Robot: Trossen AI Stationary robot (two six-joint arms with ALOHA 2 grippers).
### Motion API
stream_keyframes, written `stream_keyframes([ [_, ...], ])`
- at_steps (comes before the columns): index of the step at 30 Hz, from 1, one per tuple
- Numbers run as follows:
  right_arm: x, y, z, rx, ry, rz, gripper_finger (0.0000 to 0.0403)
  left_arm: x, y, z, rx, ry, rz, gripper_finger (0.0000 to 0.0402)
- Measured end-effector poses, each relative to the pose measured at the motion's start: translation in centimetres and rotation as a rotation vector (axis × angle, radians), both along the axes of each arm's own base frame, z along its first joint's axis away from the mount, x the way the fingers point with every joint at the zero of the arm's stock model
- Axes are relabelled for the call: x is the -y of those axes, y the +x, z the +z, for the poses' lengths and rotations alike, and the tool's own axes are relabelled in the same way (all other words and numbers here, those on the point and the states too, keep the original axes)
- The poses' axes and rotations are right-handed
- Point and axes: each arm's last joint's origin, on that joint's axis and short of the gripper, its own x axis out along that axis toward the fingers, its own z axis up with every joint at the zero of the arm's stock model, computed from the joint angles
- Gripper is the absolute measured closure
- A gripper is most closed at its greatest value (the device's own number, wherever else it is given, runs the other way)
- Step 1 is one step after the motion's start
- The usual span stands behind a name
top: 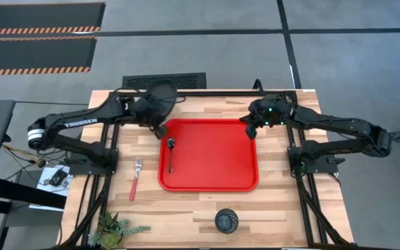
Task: Pick and place plate/cup/fork/spoon on tray
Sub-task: Put the black plate on the orange tray
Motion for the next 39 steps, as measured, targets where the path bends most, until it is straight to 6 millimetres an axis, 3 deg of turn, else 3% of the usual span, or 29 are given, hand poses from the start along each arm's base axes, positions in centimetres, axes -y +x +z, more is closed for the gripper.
stream_keyframes([
  [4,0.5,-0.8,-0.3,0.029,0.002,-0.008,0.0398,1.9,2.9,1.2,0.024,-0.002,-0.083,0.0401],
  [10,1.0,-2.3,-0.8,0.067,0.040,-0.081,0.0398,4.8,8.1,1.0,0.012,-0.042,-0.135,0.0401],
  [23,3.1,-4.6,-0.5,0.109,0.064,-0.266,0.0398,9.9,17.0,-1.5,0.008,-0.209,-0.096,0.0401],
  [31,4.2,-5.7,-0.5,0.108,0.057,-0.349,0.0398,11.0,20.9,-3.7,-0.004,-0.239,-0.070,0.0401],
  [39,4.6,-6.0,-0.5,0.098,0.033,-0.358,0.0395,11.7,22.9,-6.9,-0.065,-0.342,-0.093,0.0401],
])
